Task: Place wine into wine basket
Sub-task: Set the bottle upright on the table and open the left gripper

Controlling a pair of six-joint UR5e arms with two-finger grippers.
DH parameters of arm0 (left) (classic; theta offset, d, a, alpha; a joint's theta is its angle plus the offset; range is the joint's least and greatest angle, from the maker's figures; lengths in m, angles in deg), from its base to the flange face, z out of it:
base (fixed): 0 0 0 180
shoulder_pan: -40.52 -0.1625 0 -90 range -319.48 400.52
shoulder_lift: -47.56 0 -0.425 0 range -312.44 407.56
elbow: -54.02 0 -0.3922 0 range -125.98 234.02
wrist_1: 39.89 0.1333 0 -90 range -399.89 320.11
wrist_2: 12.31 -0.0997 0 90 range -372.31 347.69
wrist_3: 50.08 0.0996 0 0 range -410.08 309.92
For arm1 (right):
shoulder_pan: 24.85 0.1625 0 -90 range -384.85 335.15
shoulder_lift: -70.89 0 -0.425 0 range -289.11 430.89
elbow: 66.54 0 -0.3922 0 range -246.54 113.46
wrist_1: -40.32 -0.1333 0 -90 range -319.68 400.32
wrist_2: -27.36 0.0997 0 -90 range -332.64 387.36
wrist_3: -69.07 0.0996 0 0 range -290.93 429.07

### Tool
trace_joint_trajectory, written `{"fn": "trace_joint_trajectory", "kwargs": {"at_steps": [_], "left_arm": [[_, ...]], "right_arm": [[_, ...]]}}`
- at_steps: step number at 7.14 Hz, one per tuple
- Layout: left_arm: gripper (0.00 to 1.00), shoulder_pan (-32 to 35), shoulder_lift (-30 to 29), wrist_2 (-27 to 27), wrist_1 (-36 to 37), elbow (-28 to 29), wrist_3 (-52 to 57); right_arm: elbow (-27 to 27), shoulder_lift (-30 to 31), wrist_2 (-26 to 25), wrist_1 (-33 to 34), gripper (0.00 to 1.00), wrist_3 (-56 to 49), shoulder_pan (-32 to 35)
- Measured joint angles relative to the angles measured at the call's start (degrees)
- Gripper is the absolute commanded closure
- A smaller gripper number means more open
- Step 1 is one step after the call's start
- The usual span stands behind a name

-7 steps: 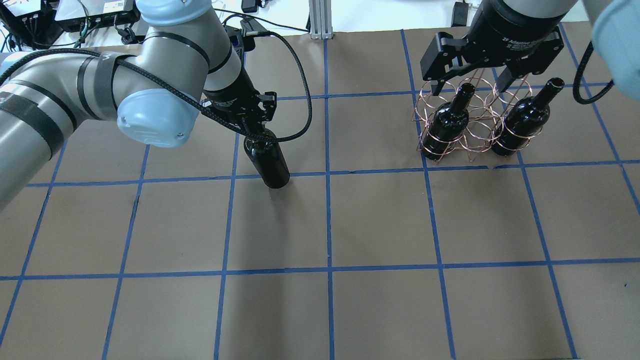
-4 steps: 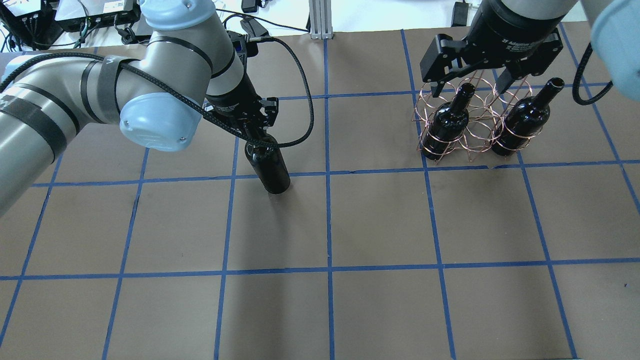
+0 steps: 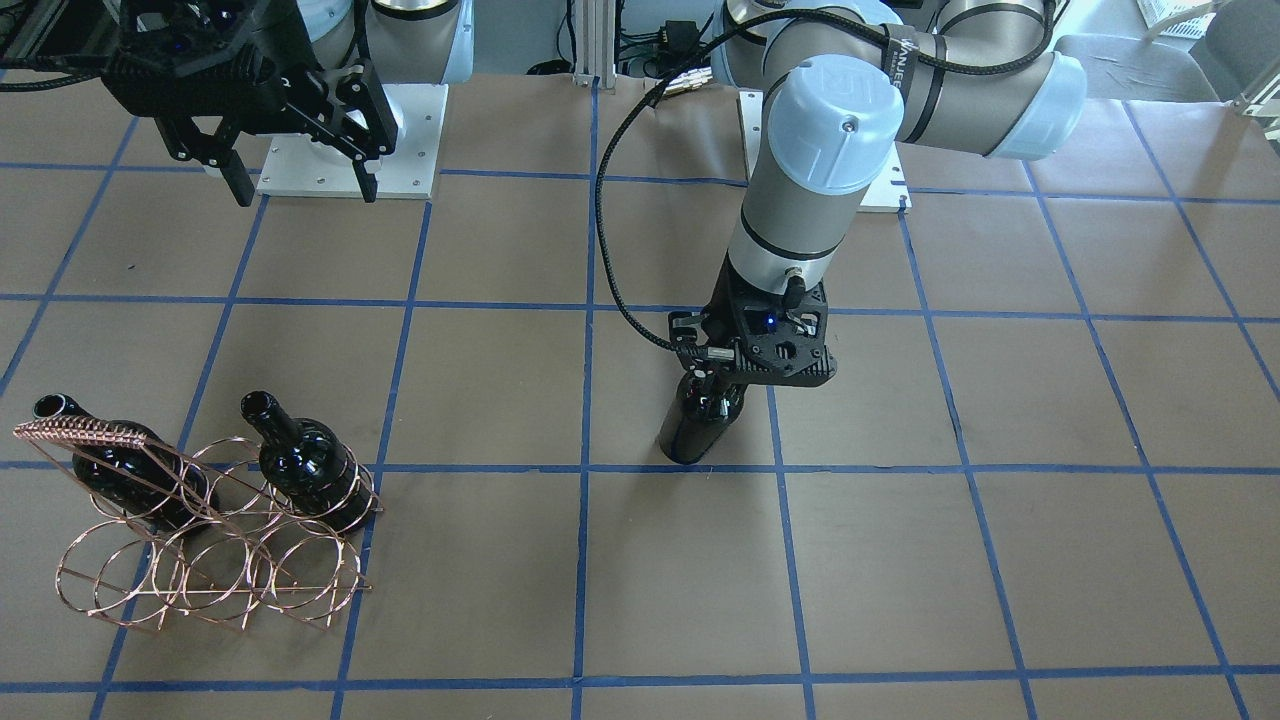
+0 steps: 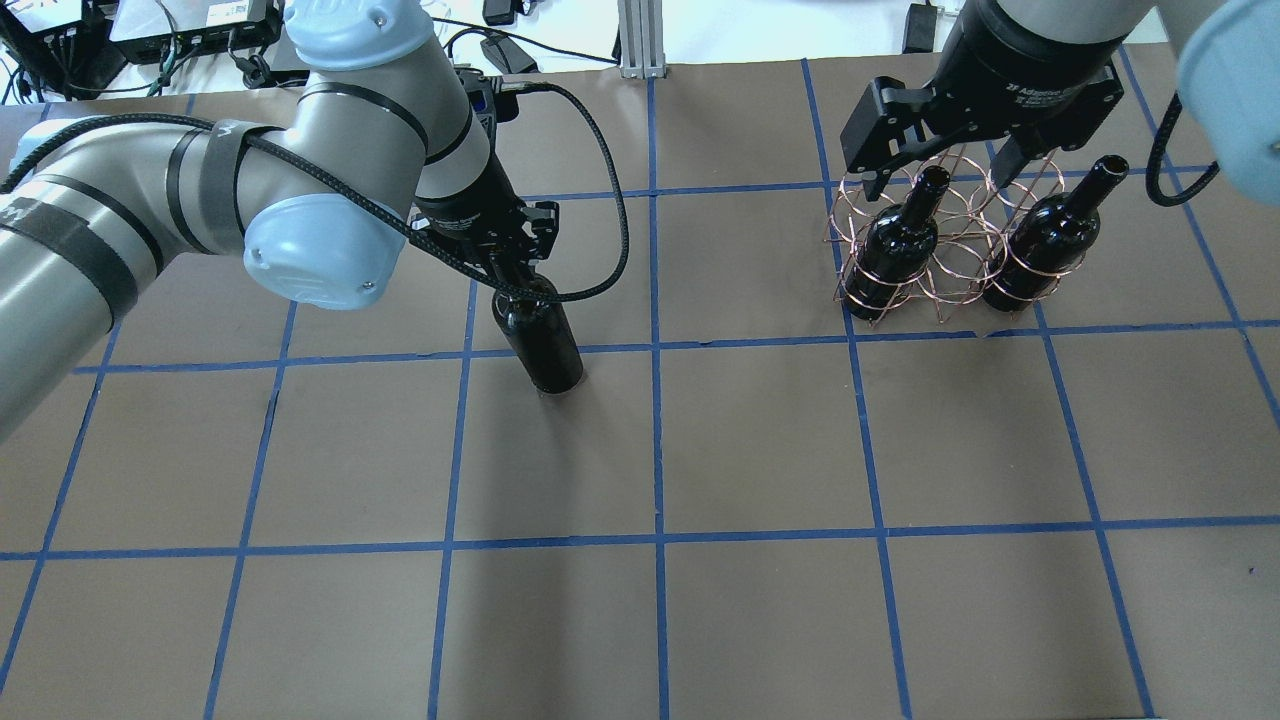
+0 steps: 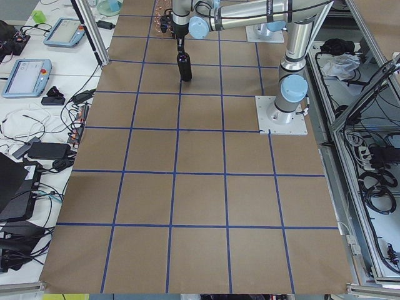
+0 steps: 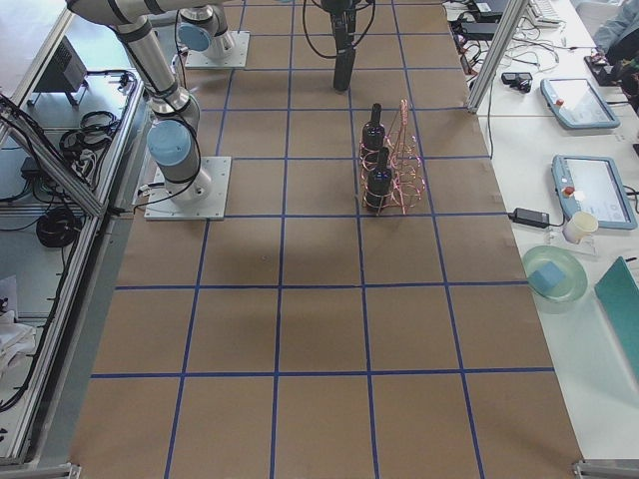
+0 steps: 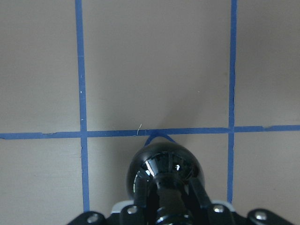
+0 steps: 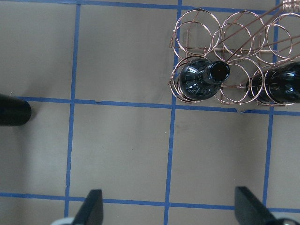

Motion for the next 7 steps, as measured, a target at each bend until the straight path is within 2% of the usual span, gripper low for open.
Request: {"fn": "trace_joint_trajectory", "kwargs": {"at_steps": [2,4,5,7], "left_arm": [[0.00,0.2,0.5,-0.3,-1.3,0.2,-0.1],[0.00,0.6,2.5,1.4,-5.3,2.7,-0.4],[0.00,0.1,3.6,2.8,-8.9,5.8,-0.4],[0.00,-3.8,4.7,0.4,-16.1,13.7,1.0]], "right_arm": [[0.0,0.1,0.1,0.2,0.00,0.7,0.0],[0.5,0.1,0.1,0.3,0.00,2.3,0.0],[0.6,0.1,0.6,0.4,0.00,2.6,0.0],[2.3,-2.0,3.0,0.8,0.00,7.8,1.3]]}}
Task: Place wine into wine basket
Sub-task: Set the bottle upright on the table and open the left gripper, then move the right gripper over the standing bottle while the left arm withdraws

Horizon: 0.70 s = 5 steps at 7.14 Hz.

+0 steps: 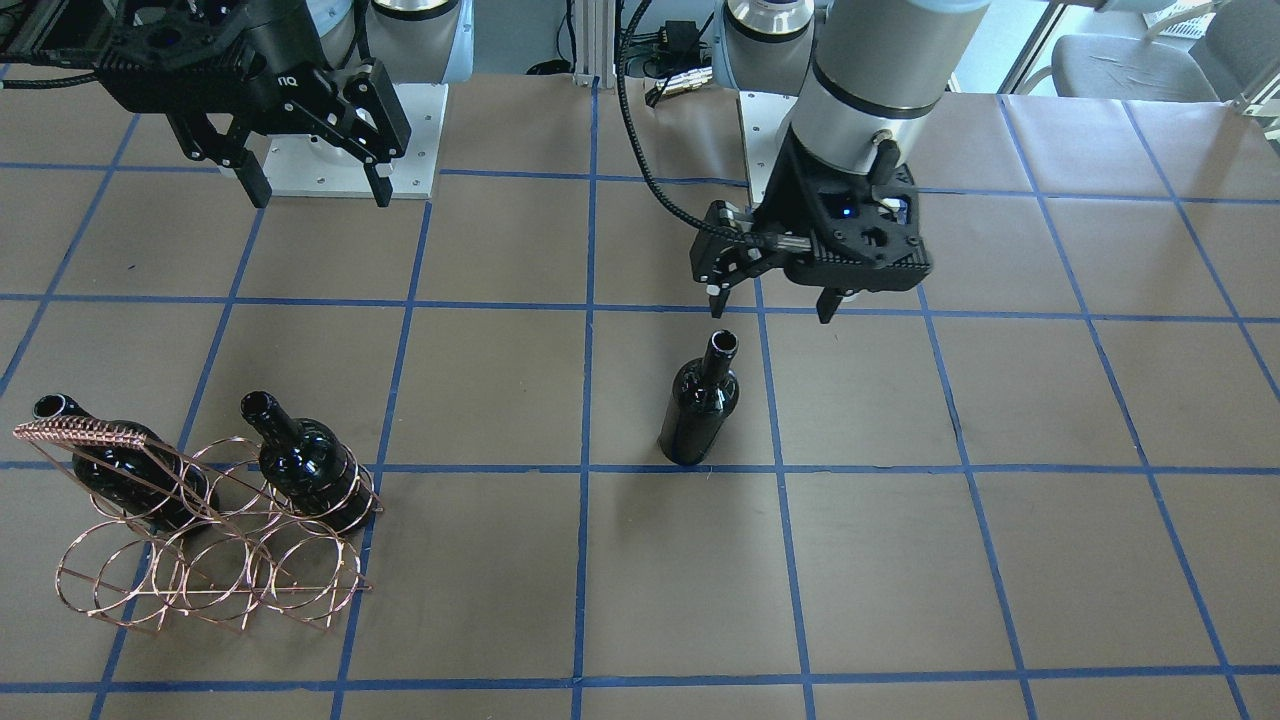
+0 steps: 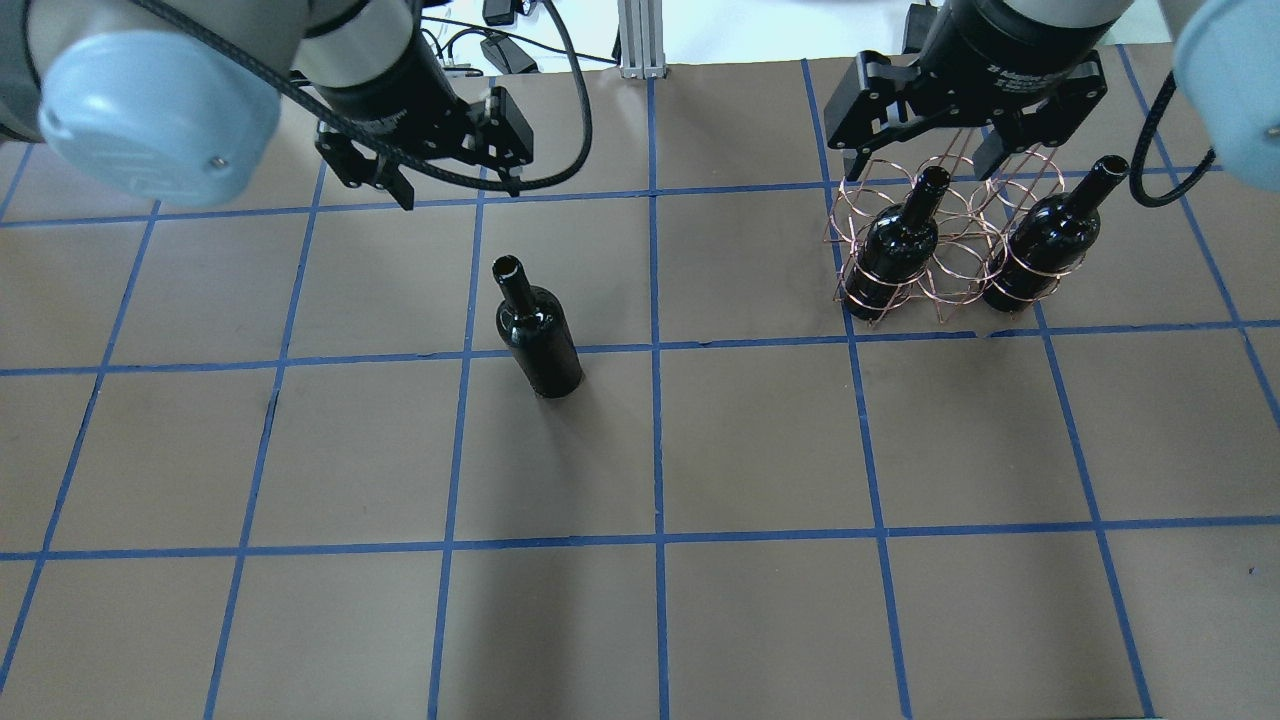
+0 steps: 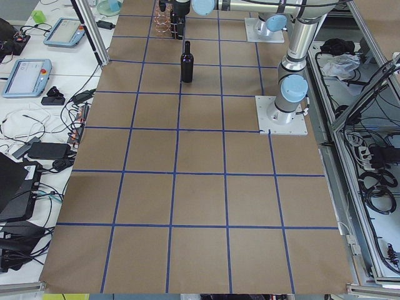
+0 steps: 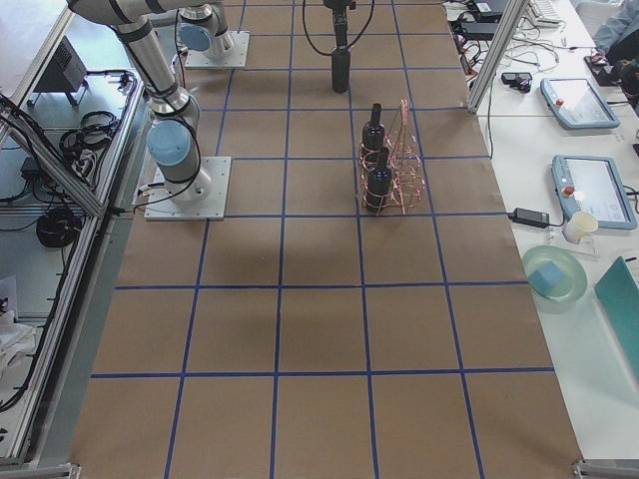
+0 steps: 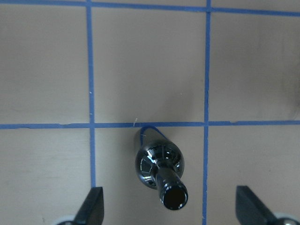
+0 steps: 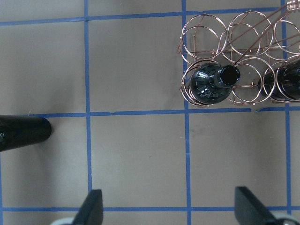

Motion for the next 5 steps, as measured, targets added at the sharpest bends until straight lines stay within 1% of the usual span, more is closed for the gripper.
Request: {"fn": "trace_joint_trajectory", "kwargs": {"at_steps": [1,2,3,5], "left_arm": [[0.00,-3.1,0.4,-0.9,-1.7,2.1,2.5],[0.00,-6.7,0.9,-1.4,-3.1,3.1,5.6],[0.00,-10.7,1.3,-1.7,-4.3,3.4,8.1],[0.00,-19.2,2.1,-2.1,-6.4,3.1,15.1]], "right_arm": [[2.4,-2.8,0.2,0.3,0.00,4.2,2.8],[5.6,-6.8,-0.1,1.6,0.00,9.4,6.9],[8.2,-10.7,-0.8,3.6,0.00,13.7,10.9],[11.6,-18.1,-2.7,8.7,0.00,20.6,17.9]]}}
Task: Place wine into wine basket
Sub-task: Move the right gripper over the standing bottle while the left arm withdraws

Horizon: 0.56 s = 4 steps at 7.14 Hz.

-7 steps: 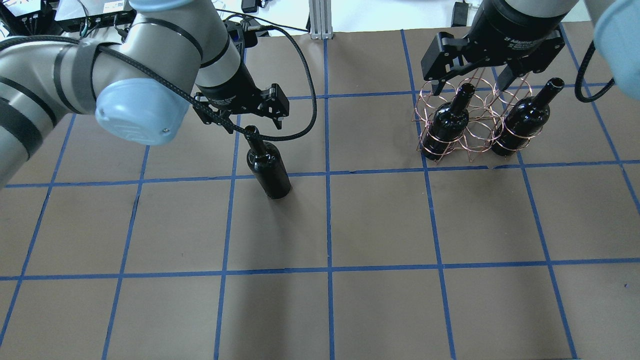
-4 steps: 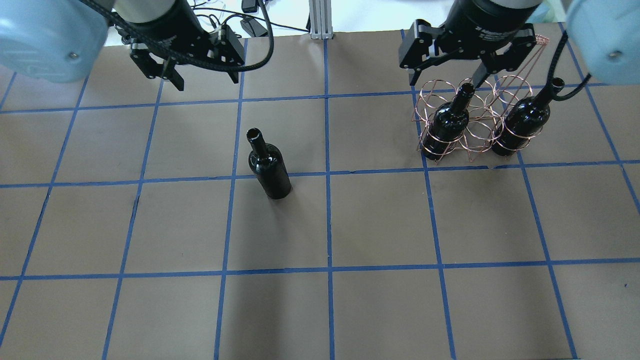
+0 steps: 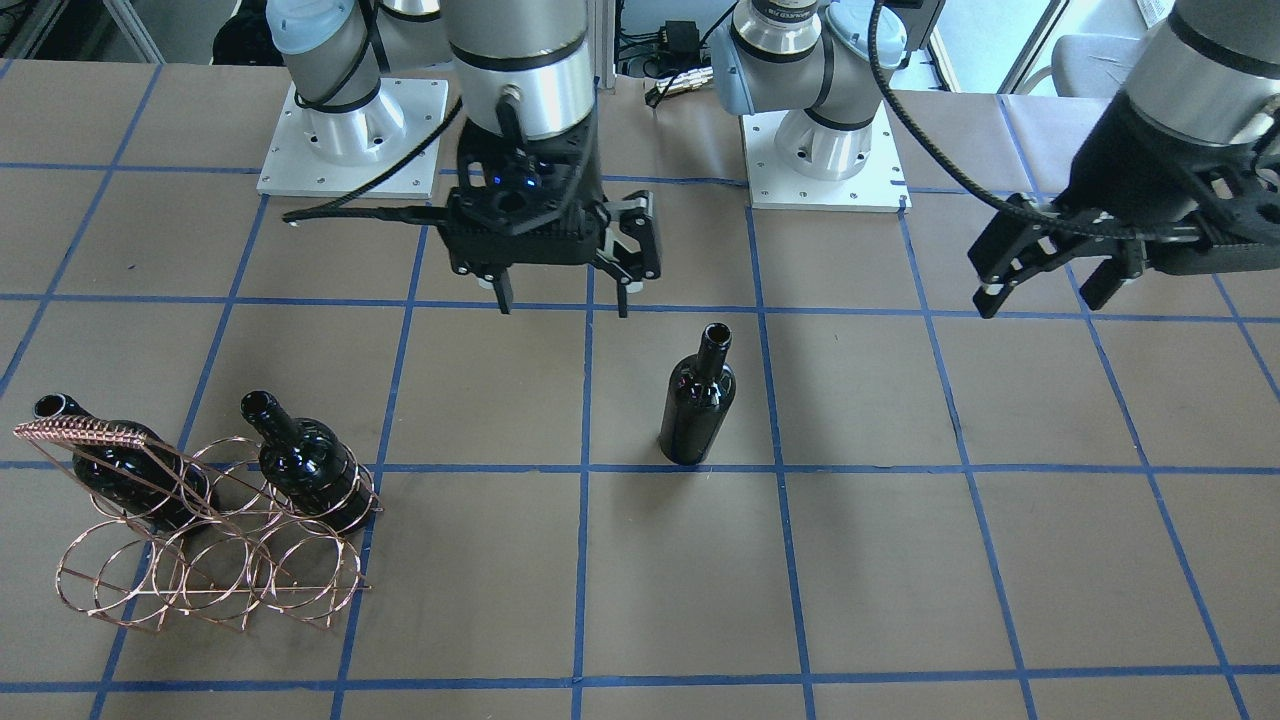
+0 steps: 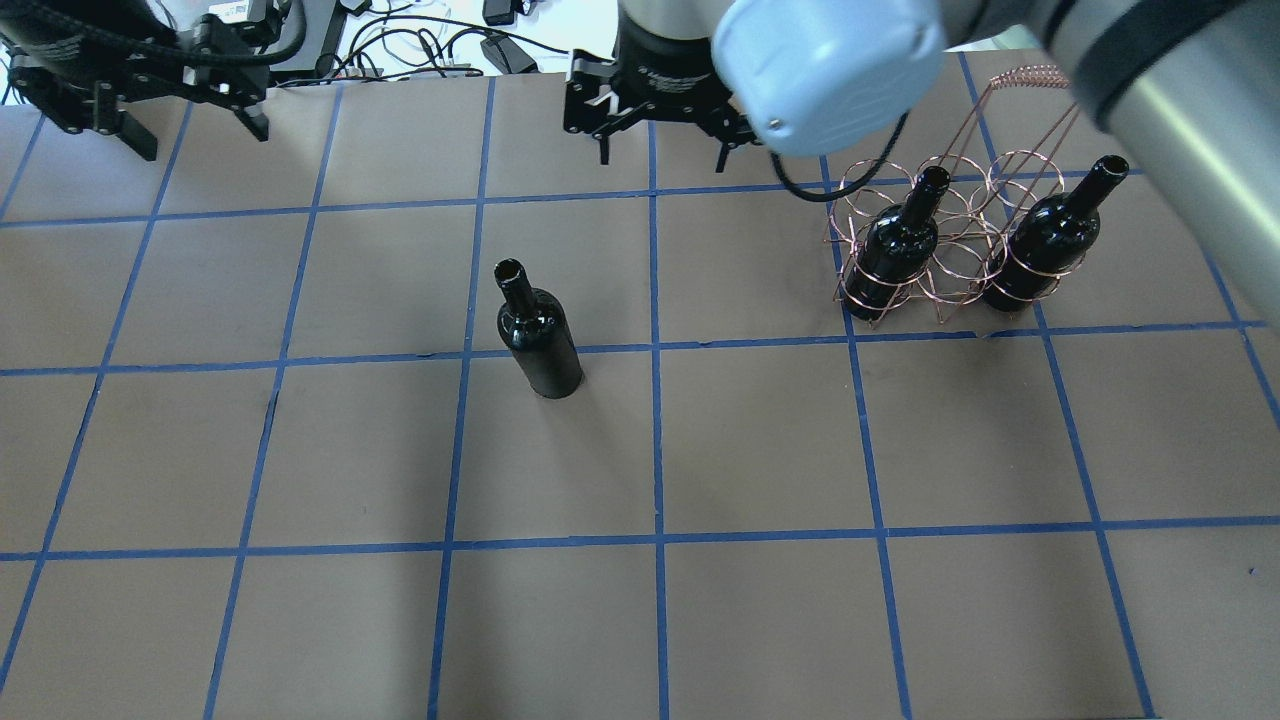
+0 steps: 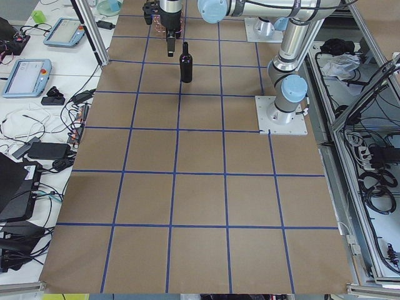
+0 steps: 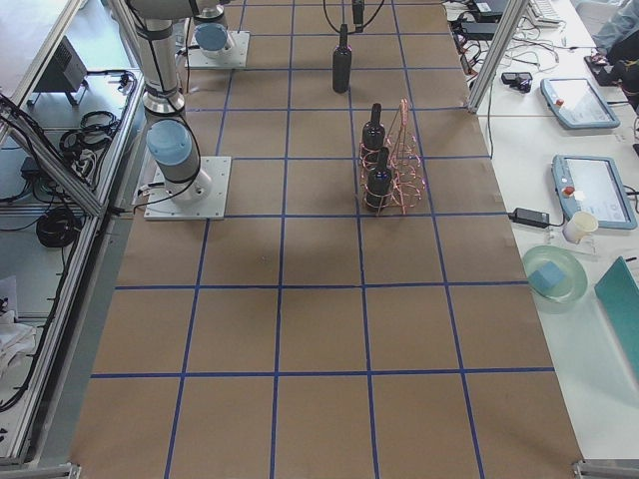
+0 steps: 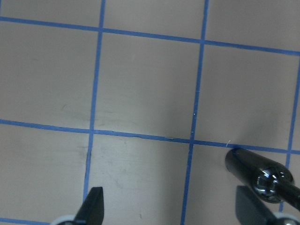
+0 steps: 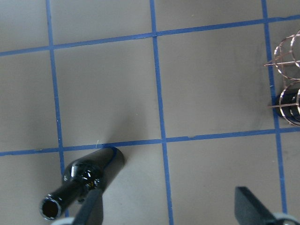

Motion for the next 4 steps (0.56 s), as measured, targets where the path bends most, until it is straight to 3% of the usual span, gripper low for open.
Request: {"fn": "trace_joint_trajectory", "kwargs": {"at_steps": [2,4], "left_arm": [[0.00,-6.1,0.8,-2.5,-0.7,-0.3,9.9],[0.00,-7.7,1.7,-3.7,-1.7,-0.4,12.7]], "right_arm": [[2.7,-6.8,-2.7,4.6,0.00,8.4,6.3],[4.1,-10.5,-5.8,6.1,0.00,12.2,10.2]]}}
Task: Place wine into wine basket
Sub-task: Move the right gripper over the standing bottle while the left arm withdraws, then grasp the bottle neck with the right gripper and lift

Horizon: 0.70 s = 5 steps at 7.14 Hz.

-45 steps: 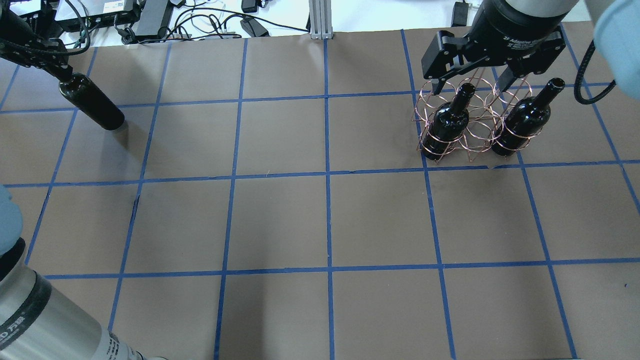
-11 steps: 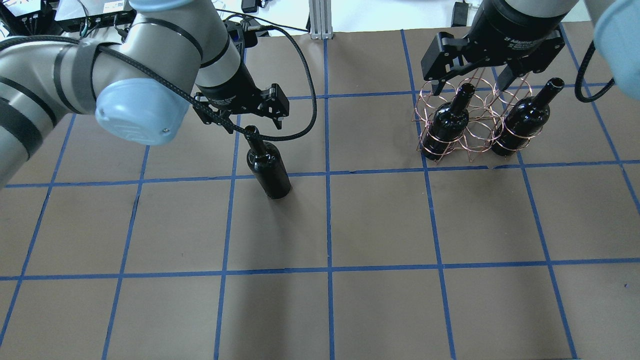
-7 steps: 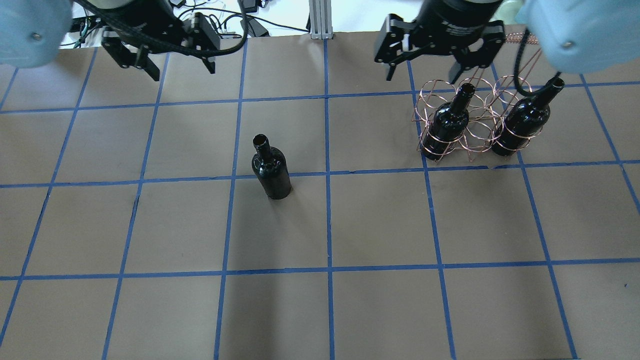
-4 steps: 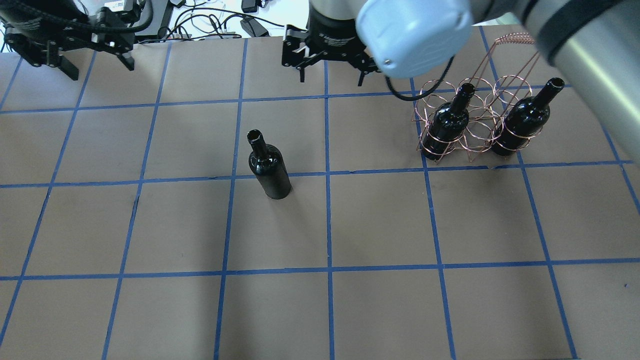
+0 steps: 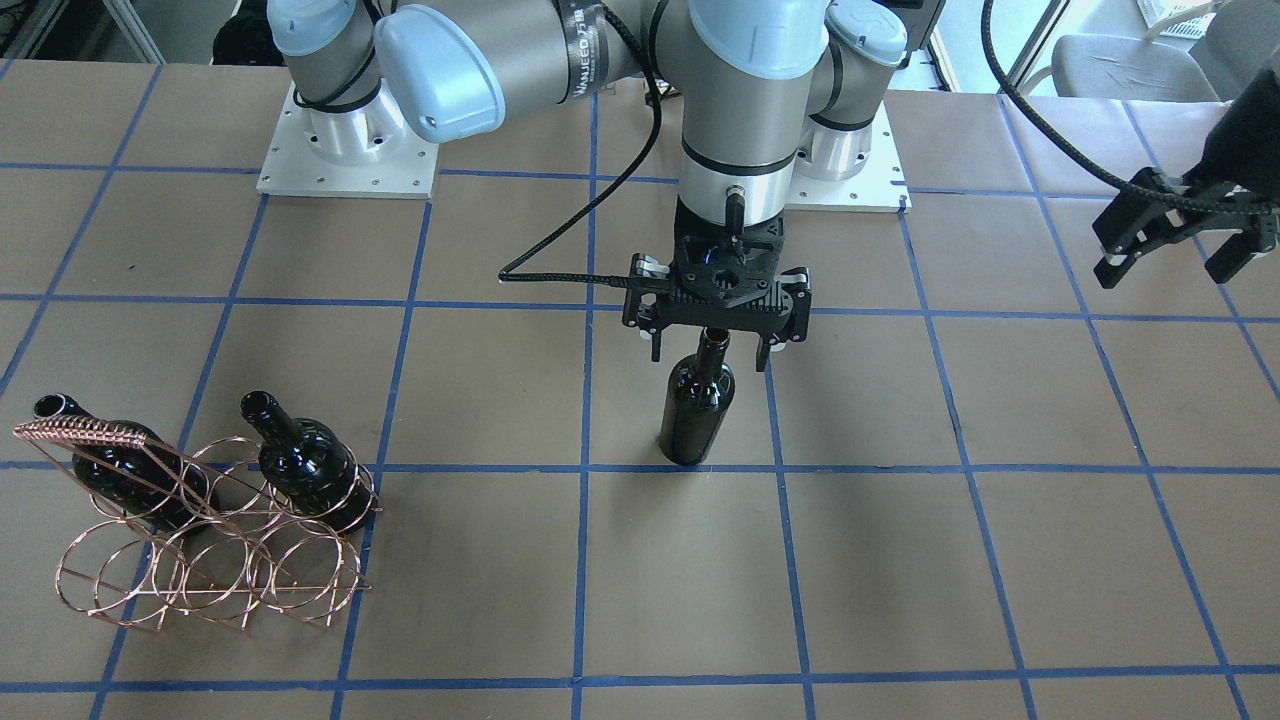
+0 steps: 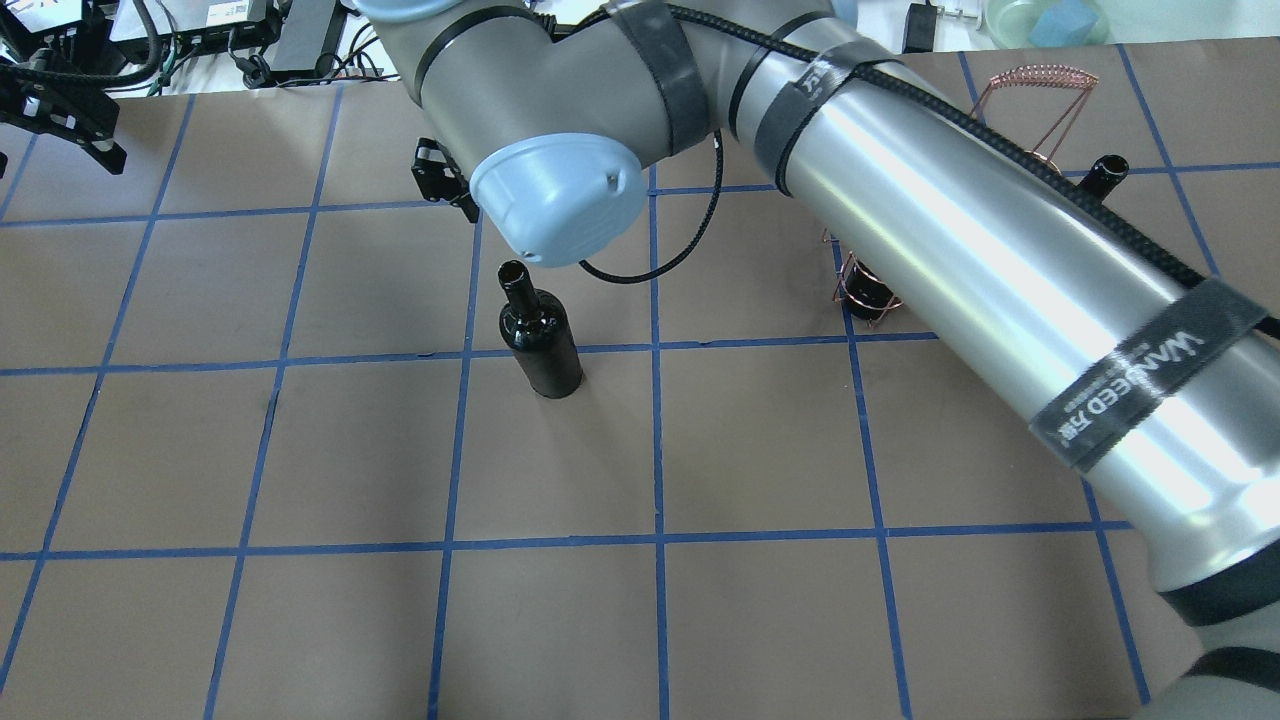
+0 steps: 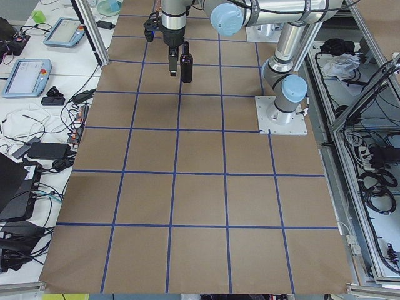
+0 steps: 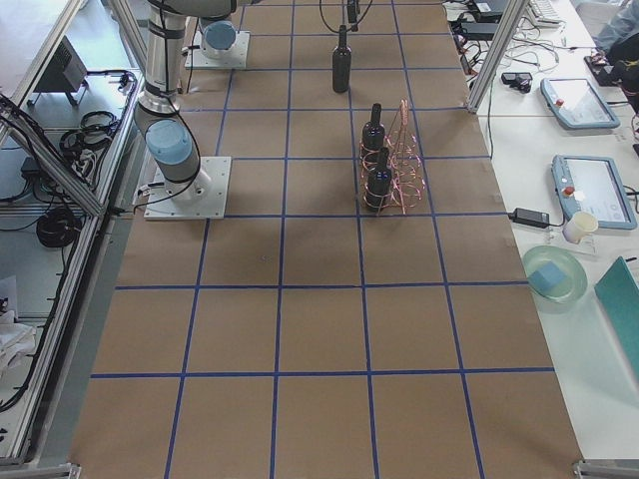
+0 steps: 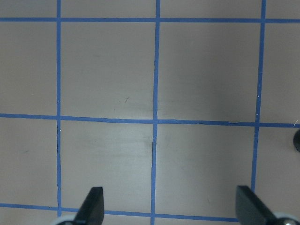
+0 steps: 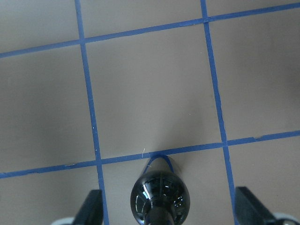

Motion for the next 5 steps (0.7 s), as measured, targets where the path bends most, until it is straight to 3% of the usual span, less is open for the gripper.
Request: {"fn": "trace_joint_trajectory", "kwargs": {"at_steps": [1,2,3,5], "left_arm": [[0.00,-0.1,0.4,-0.1,-0.5,0.0,0.3],[0.00,-0.2,0.9,-0.1,-0.8,0.0,0.4],[0.00,-0.2,1.3,-0.1,-1.2,0.0,0.4],[0.00,-0.3,2.0,0.0,-1.6,0.0,0.6]], "right_arm": [[0.1,-0.9,-1.0,-0.1,0.04,-0.5,1.0],[0.0,-1.6,-1.1,-0.3,0.22,-2.2,1.5],[-0.3,-1.9,-1.0,-0.5,0.26,-3.7,1.8],[-0.9,-1.8,-0.8,-2.1,0.55,-4.6,2.3]]}}
